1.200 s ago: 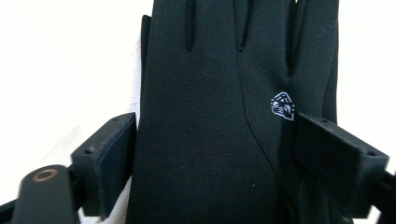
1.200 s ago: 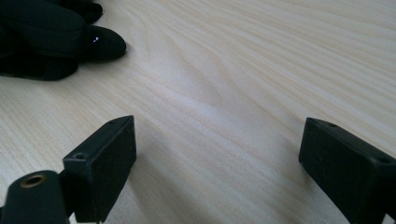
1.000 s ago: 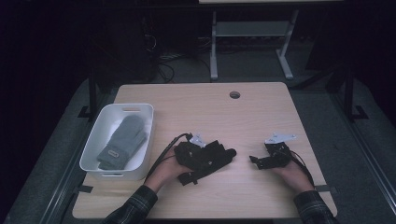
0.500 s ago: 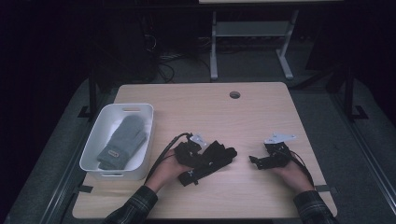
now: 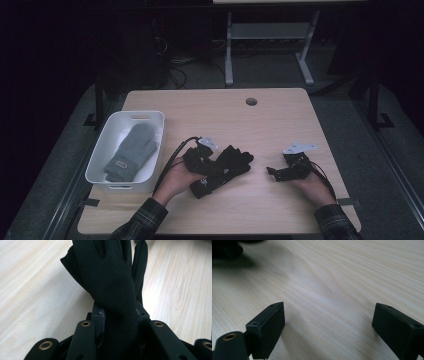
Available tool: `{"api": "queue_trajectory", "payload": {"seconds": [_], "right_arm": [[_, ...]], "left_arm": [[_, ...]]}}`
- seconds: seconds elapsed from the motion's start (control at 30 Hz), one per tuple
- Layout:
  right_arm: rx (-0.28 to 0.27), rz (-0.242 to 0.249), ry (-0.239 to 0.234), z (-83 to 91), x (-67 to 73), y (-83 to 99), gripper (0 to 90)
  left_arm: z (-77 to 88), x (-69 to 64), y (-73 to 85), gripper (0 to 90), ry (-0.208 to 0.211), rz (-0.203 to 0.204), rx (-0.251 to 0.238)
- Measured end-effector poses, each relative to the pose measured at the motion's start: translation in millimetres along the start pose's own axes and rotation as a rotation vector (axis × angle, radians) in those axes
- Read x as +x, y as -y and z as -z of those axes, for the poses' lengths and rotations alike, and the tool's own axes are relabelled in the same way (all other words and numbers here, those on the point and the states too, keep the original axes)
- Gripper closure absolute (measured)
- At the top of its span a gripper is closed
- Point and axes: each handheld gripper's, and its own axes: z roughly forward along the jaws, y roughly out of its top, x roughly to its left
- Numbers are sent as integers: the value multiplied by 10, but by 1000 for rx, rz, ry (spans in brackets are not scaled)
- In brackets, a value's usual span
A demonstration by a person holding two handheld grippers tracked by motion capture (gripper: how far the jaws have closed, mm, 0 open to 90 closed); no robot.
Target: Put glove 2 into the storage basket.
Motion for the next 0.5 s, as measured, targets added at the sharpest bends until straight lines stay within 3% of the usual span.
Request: {"api": "queue_trajectory", "payload": {"seconds": [0.5], "right_arm": [[1, -4, 1, 1, 3, 1, 109]], "left_arm": [[551, 62, -181, 690, -53, 26, -24]]}}
